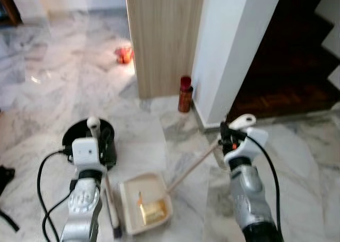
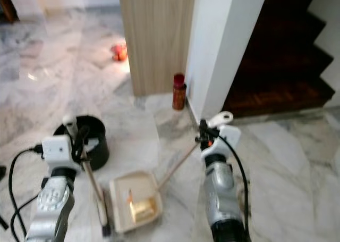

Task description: Sweep floor

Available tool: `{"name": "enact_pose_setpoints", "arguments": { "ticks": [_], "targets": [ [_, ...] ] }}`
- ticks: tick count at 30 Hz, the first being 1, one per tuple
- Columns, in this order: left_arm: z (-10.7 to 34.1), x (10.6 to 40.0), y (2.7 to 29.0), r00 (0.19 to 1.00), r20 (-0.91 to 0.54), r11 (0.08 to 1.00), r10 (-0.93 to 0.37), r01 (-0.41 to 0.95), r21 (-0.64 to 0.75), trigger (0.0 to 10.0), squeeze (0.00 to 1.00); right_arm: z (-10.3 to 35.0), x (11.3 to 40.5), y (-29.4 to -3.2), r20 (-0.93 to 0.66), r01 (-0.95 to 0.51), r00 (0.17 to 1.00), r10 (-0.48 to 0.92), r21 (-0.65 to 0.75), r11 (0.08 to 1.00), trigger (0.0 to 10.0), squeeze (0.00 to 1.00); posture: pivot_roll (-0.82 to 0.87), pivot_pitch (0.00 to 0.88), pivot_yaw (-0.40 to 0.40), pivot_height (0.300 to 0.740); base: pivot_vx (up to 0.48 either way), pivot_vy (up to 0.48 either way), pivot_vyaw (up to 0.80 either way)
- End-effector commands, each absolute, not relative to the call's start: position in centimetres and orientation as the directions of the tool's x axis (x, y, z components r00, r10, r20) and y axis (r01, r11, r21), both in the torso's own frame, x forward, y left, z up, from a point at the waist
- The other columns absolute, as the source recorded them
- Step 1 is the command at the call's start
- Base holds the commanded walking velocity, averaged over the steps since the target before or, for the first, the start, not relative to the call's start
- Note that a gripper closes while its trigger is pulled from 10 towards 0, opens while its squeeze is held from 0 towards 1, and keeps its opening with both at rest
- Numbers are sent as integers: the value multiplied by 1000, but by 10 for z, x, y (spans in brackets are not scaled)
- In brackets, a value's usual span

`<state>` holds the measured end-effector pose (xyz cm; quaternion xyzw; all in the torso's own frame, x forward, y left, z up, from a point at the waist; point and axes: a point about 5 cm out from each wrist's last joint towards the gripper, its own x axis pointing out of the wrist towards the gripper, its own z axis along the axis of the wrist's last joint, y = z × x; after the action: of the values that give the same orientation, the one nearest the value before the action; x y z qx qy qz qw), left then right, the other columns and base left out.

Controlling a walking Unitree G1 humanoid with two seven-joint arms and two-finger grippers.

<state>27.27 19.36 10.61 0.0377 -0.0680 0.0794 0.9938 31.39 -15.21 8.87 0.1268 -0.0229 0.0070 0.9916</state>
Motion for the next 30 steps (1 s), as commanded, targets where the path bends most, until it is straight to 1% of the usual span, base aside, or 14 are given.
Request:
{"name": "enact_pose_setpoints", "arguments": {
  "ticks": [1, 30],
  "targets": [
    [113, 273, 196, 972, 171, 983, 160, -172, 60, 10000, 0, 102, 318, -145, 101, -53, 994, 27, 266, 963, 10000, 0, 107, 89, -38, 740, 0, 360, 0],
    [114, 273, 197, 972, 170, 983, 163, -175, 62, 10000, 0, 102, 318, -144, 100, -58, 995, 32, 269, 961, 10000, 0, 112, 104, -37, 740, 0, 357, 0]
  ]
}}
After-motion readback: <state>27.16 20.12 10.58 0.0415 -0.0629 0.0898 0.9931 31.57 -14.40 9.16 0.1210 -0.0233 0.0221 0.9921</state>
